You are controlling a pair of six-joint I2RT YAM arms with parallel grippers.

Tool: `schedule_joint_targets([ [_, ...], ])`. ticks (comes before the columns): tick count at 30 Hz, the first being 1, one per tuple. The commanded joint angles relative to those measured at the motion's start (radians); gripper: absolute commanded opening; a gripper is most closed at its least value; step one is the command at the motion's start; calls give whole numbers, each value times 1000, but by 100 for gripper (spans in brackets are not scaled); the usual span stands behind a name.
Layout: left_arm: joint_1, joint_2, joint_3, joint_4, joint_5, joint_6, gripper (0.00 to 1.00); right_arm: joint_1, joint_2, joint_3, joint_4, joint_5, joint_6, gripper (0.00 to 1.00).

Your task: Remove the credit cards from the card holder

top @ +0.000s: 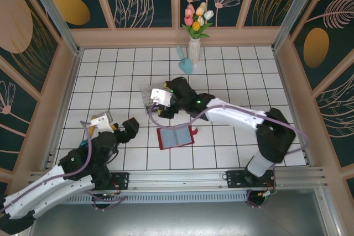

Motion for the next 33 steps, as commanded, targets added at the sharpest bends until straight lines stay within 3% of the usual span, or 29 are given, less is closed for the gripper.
schedule_joint_targets([
  [1, 2, 141, 61, 71, -47, 36, 99, -51, -135, -141, 150, -14, 209, 99],
  [6, 8, 427, 184, 102, -152, 73, 99, -170, -383, -389, 304, 85, 417, 99],
  [9, 35, 573, 255, 167, -231, 175, 99, -247, -517, -514, 357, 190, 496, 99],
  [11, 91, 662, 301, 229, -256, 267, 99, -310, -589, -591, 396, 257, 556, 99],
  [15, 287, 821, 399, 271, -188, 339, 99, -458, -636, -662, 464, 305, 669, 99],
  [18, 365, 886, 379, 405, -309, 425, 99, -562, -599, -732, 595, 336, 683, 99],
  [21, 451, 882, 269, 658, -320, 594, 99, -645, -501, -759, 681, 350, 702, 99],
  [28, 749, 907, 42, 1076, -162, 762, 99, -785, -256, -792, 918, 371, 720, 99],
  [33, 862, 1028, -79, 1387, -74, 775, 99, -832, -122, -816, 1136, 282, 687, 99],
])
